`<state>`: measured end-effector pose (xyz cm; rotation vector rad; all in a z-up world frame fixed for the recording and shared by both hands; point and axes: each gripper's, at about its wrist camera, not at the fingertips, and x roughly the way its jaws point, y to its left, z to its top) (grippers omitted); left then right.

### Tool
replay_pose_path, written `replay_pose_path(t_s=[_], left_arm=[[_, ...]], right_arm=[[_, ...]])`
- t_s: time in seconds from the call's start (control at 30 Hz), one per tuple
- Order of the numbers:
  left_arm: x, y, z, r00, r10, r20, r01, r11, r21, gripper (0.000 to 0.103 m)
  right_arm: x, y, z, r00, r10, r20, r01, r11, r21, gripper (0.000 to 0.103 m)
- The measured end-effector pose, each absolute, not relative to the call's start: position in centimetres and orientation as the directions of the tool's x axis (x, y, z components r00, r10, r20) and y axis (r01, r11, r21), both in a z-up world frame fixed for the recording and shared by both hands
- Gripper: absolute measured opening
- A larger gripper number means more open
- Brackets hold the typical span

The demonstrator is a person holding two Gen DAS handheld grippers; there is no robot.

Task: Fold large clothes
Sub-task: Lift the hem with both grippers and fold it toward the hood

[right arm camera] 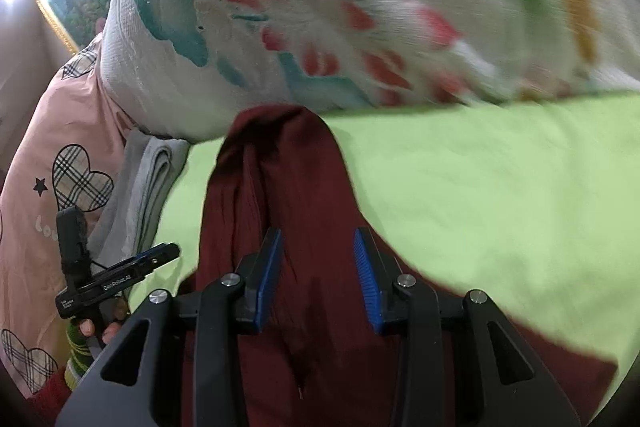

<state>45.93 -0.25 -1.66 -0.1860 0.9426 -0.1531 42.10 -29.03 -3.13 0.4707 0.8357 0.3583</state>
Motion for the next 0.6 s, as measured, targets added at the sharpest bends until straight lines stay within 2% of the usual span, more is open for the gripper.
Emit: replay_pose_path(t_s=[0.07, 0.13, 0.43, 0.47, 0.5, 0.53, 0.6], left_arm=[[47.9, -0.4, -1.7, 0.586, -0.224, -0.778, 0.061, 0.97, -0.234, 0.057], [50.1, -0.9, -1.9, 0.588, -0.223, -0.777, 0.075, 0.972, -0.222, 0.057], [56.2, -2.1, -3.1, 0.598, -0.184, -0.78, 0.115, 0.983, -0.144, 0.057], [56.6, -2.2, -3.4, 0.591, -0.181, -0.786, 0.115, 0.983, -0.141, 0.053], [56.9, -2.5, -3.7, 0.587, -0.181, -0.789, 0.118, 0.983, -0.138, 0.043], [57.0, -2.8, -3.9, 0.585, -0.202, -0.785, 0.146, 0.979, -0.143, 0.009], [56.7, -3.7, -3.6, 0.595, -0.199, -0.779, 0.177, 0.978, -0.114, 0.005]], right_arm=[[44.5, -28.3, -3.5, 0.616, 0.49, -0.617, -0.144, 0.84, 0.523, 0.044], [46.6, -27.3, -3.9, 0.611, 0.487, -0.624, -0.18, 0.853, 0.49, 0.053], [53.5, -26.0, -5.5, 0.612, 0.49, -0.621, -0.212, 0.858, 0.468, 0.053], [53.8, -26.0, -5.6, 0.614, 0.486, -0.621, -0.21, 0.86, 0.465, 0.049], [53.9, -26.0, -5.7, 0.618, 0.485, -0.619, -0.208, 0.86, 0.466, 0.024], [54.0, -26.1, -5.7, 0.614, 0.488, -0.621, -0.201, 0.857, 0.474, 0.006], [53.3, -26.3, -5.1, 0.634, 0.479, -0.607, -0.198, 0.86, 0.471, 0.006]])
